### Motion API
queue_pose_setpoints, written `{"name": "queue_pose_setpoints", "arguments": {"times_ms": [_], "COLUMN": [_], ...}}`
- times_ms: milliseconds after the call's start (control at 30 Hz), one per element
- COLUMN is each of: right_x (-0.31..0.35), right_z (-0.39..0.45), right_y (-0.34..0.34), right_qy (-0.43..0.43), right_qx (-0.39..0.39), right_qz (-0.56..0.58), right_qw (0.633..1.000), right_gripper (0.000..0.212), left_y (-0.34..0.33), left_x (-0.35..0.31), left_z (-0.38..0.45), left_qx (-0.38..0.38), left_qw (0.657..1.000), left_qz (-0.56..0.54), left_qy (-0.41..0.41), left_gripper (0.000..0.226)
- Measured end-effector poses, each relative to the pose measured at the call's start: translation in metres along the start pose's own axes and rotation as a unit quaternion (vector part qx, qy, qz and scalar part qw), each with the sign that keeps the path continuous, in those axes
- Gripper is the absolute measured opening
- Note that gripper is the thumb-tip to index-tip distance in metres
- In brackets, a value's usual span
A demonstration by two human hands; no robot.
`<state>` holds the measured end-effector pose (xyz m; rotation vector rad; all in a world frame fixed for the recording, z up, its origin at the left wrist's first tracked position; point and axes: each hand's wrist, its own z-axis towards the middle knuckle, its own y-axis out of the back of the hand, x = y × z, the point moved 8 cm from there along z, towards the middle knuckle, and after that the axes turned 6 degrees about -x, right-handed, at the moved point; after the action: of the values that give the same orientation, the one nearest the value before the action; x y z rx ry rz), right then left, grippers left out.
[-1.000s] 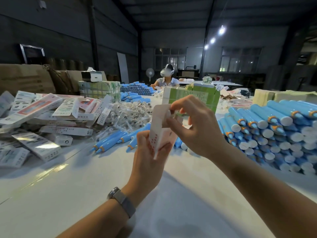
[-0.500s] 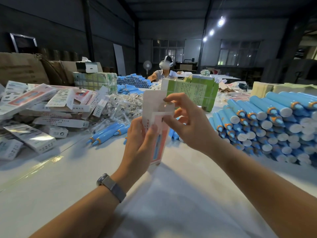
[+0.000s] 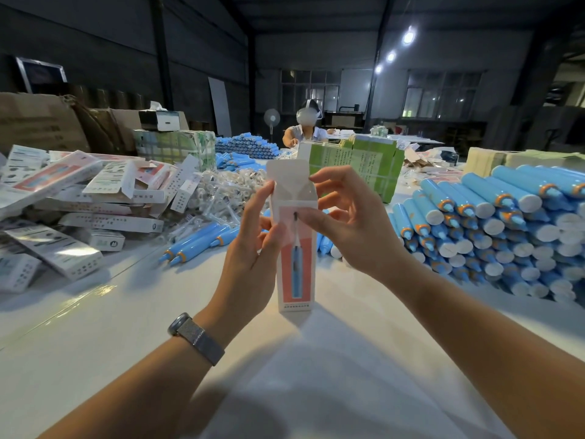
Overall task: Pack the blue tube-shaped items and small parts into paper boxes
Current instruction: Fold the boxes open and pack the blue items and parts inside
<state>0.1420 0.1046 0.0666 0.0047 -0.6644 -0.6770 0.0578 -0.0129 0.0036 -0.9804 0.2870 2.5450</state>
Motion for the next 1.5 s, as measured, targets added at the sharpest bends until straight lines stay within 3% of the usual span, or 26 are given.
{"name": "queue_pose_setpoints", "arguments": {"times_ms": [400,667,933,1500], "right_x": [-0.009,-0.009,-0.006,-0.001], "right_z": [0.000,0.000,0.000,0.000], "right_y": [0.004,0.005,0.006,0.006], "right_qy": [-0.015,0.002,0.013,-0.003], "right_qx": [0.006,0.010,-0.005,0.016], "right_qz": [-0.018,-0.019,-0.003,-0.023], "right_qw": [1.000,1.000,1.000,1.000], "right_gripper": [0.017,0.017,0.040,0.021], "left_y": [-0.005,-0.006,-0.003,-0.003], "left_x": [-0.003,-0.008,-0.008,-0.011], "left_z": [-0.001,-0.002,-0.003,-0.003], "left_qx": [0.018,0.017,0.012,0.017], "left_qw": [1.000,1.000,0.999,0.999], "left_qz": [-0.002,0.013,0.034,0.029], "left_qy": [-0.009,-0.012,-0.019,-0.027], "left_gripper": [0.035,0.034,0.035,0.028]}}
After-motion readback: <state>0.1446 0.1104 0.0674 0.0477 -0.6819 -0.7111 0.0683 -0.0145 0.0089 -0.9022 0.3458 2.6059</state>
